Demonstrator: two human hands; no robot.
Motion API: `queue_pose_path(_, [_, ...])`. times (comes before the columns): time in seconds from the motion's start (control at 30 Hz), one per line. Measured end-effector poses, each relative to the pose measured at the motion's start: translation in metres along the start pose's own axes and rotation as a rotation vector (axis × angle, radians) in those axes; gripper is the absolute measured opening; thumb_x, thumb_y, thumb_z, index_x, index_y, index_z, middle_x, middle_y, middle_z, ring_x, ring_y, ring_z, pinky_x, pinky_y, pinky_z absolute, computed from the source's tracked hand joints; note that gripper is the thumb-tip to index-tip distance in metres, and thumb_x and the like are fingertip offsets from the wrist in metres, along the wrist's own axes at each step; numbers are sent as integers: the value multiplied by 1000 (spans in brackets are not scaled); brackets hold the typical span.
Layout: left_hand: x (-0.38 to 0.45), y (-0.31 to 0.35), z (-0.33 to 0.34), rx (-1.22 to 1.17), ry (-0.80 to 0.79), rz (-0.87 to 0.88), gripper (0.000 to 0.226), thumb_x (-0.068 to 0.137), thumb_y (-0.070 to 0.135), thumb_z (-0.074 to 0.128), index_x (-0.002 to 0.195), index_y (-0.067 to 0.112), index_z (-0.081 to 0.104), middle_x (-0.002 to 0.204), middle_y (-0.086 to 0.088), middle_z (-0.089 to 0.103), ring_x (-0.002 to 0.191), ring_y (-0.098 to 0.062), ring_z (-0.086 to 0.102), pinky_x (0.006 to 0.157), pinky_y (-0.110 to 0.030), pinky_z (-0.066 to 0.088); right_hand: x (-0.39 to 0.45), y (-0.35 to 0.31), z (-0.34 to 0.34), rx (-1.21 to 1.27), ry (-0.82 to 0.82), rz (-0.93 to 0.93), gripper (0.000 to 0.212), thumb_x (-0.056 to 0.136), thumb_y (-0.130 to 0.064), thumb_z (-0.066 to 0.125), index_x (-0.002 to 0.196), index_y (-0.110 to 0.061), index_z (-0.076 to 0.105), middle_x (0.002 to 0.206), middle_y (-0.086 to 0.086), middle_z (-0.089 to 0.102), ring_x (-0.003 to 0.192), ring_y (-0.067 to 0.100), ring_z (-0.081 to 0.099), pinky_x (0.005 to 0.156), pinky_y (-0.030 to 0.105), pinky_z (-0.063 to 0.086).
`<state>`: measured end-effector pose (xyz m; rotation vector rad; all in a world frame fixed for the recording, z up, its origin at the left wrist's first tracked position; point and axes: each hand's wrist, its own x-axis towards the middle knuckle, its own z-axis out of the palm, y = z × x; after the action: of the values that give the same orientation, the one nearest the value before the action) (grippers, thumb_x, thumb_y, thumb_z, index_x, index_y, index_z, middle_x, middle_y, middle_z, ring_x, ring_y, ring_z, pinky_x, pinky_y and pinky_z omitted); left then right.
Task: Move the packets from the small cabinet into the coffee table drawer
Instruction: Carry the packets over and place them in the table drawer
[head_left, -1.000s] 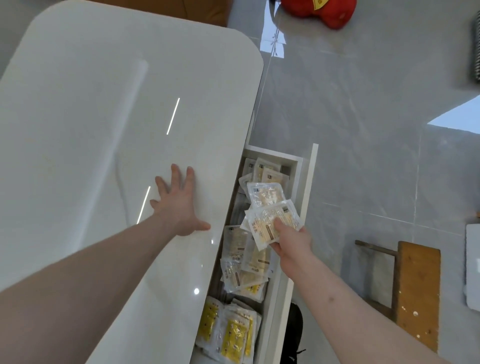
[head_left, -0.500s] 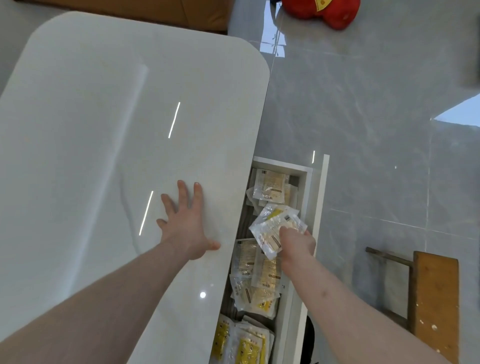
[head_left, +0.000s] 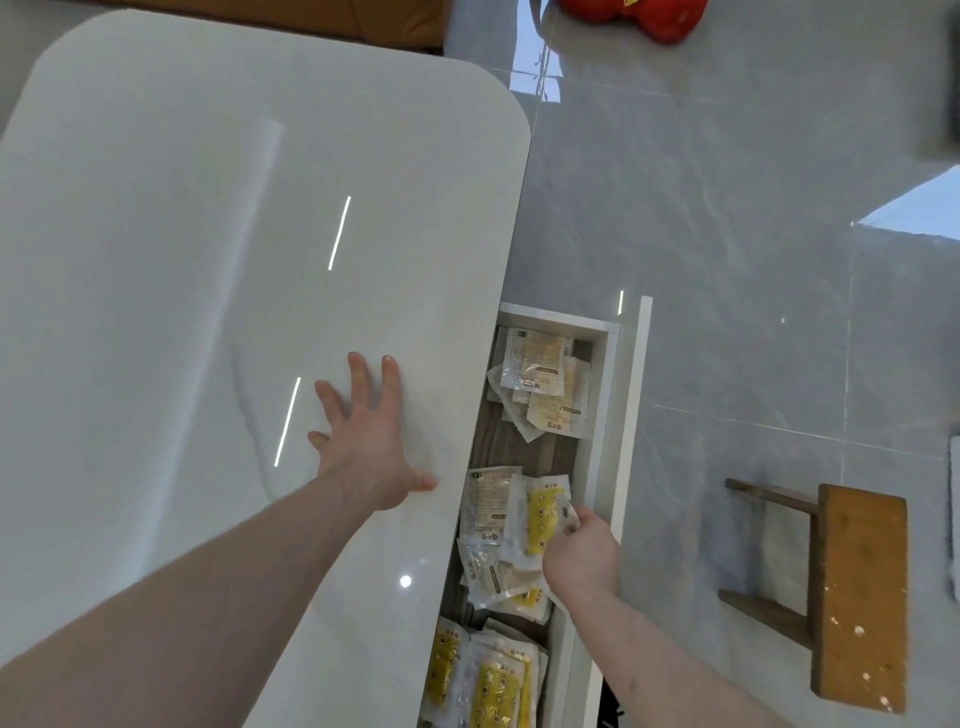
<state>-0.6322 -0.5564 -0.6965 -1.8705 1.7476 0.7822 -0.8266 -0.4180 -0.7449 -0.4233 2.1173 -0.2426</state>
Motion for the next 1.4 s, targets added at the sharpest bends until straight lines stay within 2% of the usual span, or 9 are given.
queue_pose_path(0.07, [0, 0, 0, 1, -5, 3, 148, 64, 55, 88, 151, 32, -29, 157, 2, -39, 149, -45, -21, 115, -68, 24, -4, 1, 3, 6, 34, -34, 51, 95, 3, 52, 141, -17, 56, 119, 7, 69, 86, 14, 59, 59, 16, 48])
queue_pose_path(0.23, [0, 0, -1, -5, -5, -2, 149, 63, 55, 88, 151, 32, -30, 157, 2, -40, 149, -45, -22, 114, -68, 23, 3, -21, -3, 161, 75, -82, 37, 99, -5, 49, 128, -24, 61, 117, 2, 65, 106, 20, 65, 89, 38, 59])
queue_pose_path(0.33, [1, 0, -1, -10, -4, 0, 149, 63, 56, 88, 151, 33, -30, 157, 3, -40, 148, -44, -22, 114, -68, 23, 15, -56, -18, 323, 81, -63, 23, 103, -10, 51, 122, -22, 52, 111, -5, 58, 103, 17, 59, 86, 30, 51])
queue_pose_path(0.53, [2, -1, 1, -13, 9, -3, 150, 62, 55, 89, 151, 33, -30, 157, 3, -40, 148, -44, -22, 115, -68, 23, 52, -109, -28, 485, 39, -14, 54, 98, -11, 61, 146, -26, 41, 143, 6, 56, 121, 30, 63, 82, 34, 59])
queue_pose_path(0.8, [4, 0, 2, -9, 11, -10, 150, 63, 53, 90, 150, 34, -31, 156, 3, -42, 148, -45, -23, 115, -68, 22, 49, -97, -33, 104, 73, -256, 69, 94, -5, 62, 154, -26, 33, 150, 2, 44, 112, 24, 63, 83, 43, 62])
queue_pose_path(0.93, [2, 1, -1, -13, 13, -11, 149, 63, 53, 90, 150, 34, -30, 157, 4, -40, 149, -44, -23, 115, -67, 22, 21, -62, -36, -35, 28, -410, 64, 95, -5, 58, 153, -24, 37, 156, -4, 33, 108, 6, 49, 91, 22, 49])
queue_pose_path(1.03, [-4, -3, -7, -9, 26, 2, 147, 61, 56, 89, 153, 36, -24, 161, 6, -33, 150, -42, -18, 116, -64, 25, -10, -43, -47, -109, 7, -411, 64, 97, -6, 57, 154, -25, 35, 162, -6, 23, 132, 11, 44, 101, 20, 35])
queue_pose_path(1.27, [-74, -16, -5, 10, -78, 125, 84, 84, 43, 67, 155, 28, 25, 165, 4, 18, 144, -24, 34, 112, -39, 40, -99, -16, -104, -240, -84, -416, 68, 97, -9, 57, 155, -30, 30, 167, -8, 13, 151, 14, 23, 119, 30, 27])
queue_pose_path(1.4, [-174, -23, -12, -113, -98, 117, 71, 89, 43, 60, 153, 27, 35, 164, 3, 24, 145, -21, 33, 117, -35, 34, -171, -13, -150, -320, -135, -367, 69, 95, -17, 61, 156, -24, 30, 165, 0, 22, 150, 18, 27, 120, 29, 25])
